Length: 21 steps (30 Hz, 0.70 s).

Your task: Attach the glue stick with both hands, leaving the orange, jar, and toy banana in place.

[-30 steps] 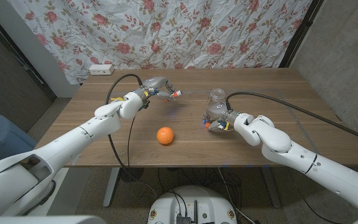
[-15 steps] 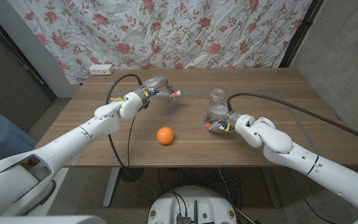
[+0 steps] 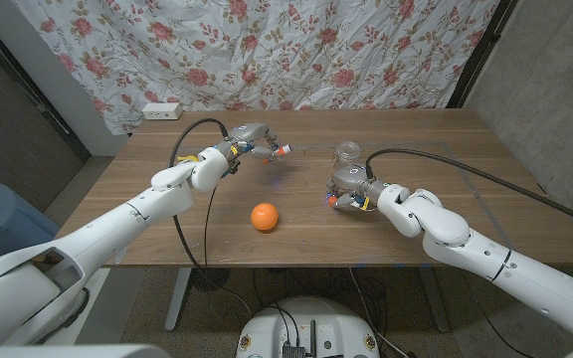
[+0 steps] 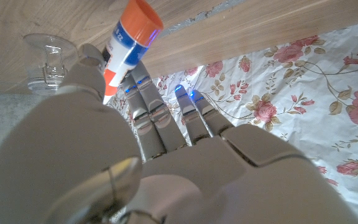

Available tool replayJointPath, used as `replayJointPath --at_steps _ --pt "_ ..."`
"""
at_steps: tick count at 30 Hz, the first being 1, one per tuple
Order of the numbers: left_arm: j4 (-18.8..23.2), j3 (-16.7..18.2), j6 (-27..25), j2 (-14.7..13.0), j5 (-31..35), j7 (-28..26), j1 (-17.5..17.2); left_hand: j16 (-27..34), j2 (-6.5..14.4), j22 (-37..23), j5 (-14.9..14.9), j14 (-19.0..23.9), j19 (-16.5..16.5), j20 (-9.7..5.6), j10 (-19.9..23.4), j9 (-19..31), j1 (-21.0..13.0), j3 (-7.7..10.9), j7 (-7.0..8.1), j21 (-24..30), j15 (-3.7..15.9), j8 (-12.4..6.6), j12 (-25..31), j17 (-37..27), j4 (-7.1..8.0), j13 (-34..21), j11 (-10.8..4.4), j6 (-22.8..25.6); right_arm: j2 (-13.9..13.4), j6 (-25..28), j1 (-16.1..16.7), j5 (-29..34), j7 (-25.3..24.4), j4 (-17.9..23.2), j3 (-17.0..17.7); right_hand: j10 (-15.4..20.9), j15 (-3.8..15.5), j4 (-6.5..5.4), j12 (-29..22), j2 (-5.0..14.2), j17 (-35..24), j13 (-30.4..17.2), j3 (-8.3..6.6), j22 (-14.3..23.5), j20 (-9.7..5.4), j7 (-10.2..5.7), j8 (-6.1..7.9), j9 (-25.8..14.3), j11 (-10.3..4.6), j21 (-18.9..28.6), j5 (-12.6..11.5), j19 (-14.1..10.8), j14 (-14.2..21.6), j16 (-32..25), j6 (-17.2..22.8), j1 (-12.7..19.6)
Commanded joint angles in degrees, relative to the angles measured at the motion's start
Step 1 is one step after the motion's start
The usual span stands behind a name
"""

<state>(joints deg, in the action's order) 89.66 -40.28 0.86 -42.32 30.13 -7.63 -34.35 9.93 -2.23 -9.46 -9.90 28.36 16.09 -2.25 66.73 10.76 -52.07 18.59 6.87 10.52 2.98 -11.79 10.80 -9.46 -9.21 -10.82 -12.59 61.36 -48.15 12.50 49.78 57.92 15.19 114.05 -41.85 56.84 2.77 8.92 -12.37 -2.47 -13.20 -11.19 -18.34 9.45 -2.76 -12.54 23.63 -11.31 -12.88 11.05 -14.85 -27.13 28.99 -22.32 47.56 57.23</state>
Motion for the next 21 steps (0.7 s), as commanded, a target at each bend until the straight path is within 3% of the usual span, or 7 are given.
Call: replayJointPath --at_steps 1,21 --pt "0.19 0.14 0.0 -0.14 0.05 -0.15 -0.16 0.37 4.13 -0.19 -0.42 -0.07 0.11 -3.66 0.33 0.19 -3.69 0.07 2.23 0.29 8.66 -0.41 0.31 -0.14 0.03 -0.25 -0.31 4.39 0.02 0.36 0.28 -0.79 -1.07 -0.18 0.18 1.0 8.73 0.11 -0.21 0.94 -0.25 -0.18 0.23 0.29 -0.5 -0.04 0.46 -0.23 0.04 0.29 -0.11 -0.33 0.78 -0.62 1.09 0.3" --pt "2.11 1.18 0.0 -0.68 -2.66 0.62 -2.44 0.33 4.21 -0.19 -0.42 -0.13 0.18 -3.71 0.31 0.19 -3.81 -0.05 2.25 0.31 8.71 -0.4 0.32 -0.12 -0.11 -0.25 -0.32 4.46 -0.45 3.72 2.86 -5.9 -3.95 2.43 3.53 2.7 8.57 -0.1 -0.16 1.51 -0.24 -0.18 0.57 0.28 -0.72 -0.05 0.78 -0.18 0.03 0.25 0.13 -0.67 1.74 -0.97 2.92 0.64"
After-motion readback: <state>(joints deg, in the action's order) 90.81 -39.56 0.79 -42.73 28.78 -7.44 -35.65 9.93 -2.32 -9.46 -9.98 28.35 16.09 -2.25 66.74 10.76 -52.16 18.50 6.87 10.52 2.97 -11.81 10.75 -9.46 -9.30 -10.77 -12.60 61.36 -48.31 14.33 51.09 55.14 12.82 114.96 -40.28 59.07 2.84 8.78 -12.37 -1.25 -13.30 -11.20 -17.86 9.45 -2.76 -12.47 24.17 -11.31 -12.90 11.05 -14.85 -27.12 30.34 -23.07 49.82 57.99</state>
